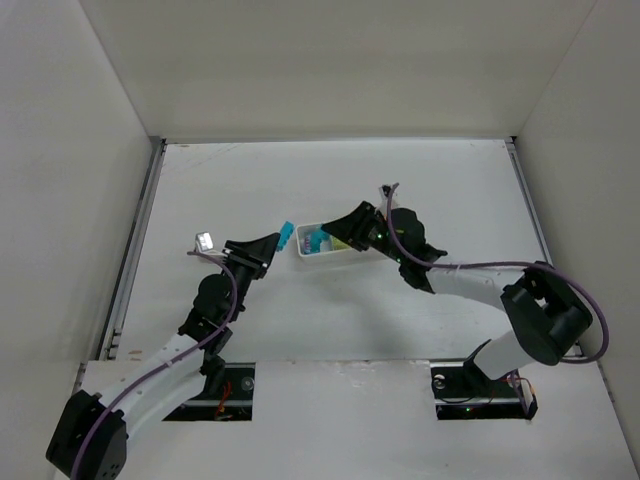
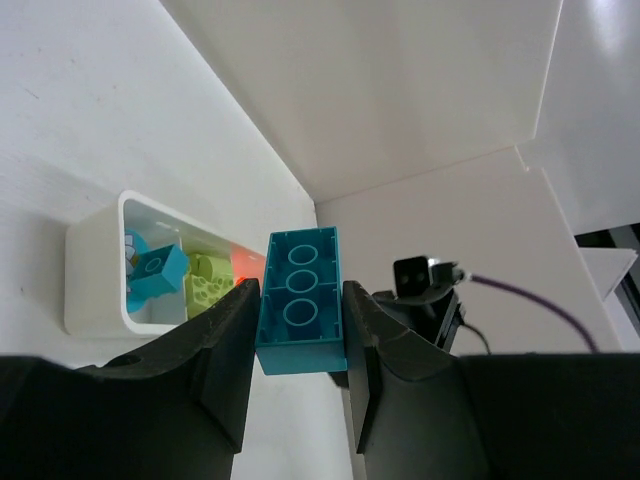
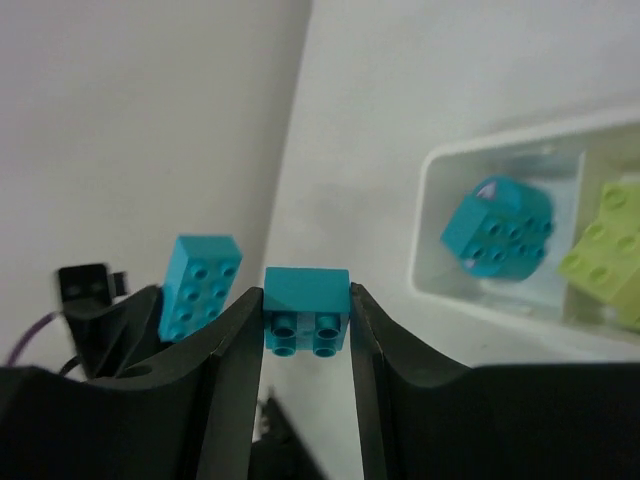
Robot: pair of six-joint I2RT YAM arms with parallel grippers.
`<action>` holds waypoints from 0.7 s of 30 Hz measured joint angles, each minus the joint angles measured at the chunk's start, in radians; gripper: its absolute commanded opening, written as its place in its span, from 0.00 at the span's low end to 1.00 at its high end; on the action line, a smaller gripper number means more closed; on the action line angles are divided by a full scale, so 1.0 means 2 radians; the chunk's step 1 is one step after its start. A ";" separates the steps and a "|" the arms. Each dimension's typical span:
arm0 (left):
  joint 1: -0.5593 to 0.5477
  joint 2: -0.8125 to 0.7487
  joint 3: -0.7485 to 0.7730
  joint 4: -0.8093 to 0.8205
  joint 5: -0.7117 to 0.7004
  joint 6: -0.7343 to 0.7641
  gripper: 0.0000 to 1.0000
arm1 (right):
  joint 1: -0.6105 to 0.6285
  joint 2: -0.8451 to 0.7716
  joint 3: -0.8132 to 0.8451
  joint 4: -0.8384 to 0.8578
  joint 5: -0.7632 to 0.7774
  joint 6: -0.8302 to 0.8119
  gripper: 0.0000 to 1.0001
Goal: Sort the legos into containers by color
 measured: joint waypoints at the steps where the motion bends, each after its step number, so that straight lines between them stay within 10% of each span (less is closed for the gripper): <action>1: 0.000 0.000 0.000 -0.001 0.001 0.003 0.13 | 0.001 0.000 0.020 -0.031 0.014 -0.024 0.38; 21: 0.004 0.030 0.000 0.000 0.013 0.039 0.15 | 0.050 0.096 0.145 -0.261 0.153 -0.199 0.44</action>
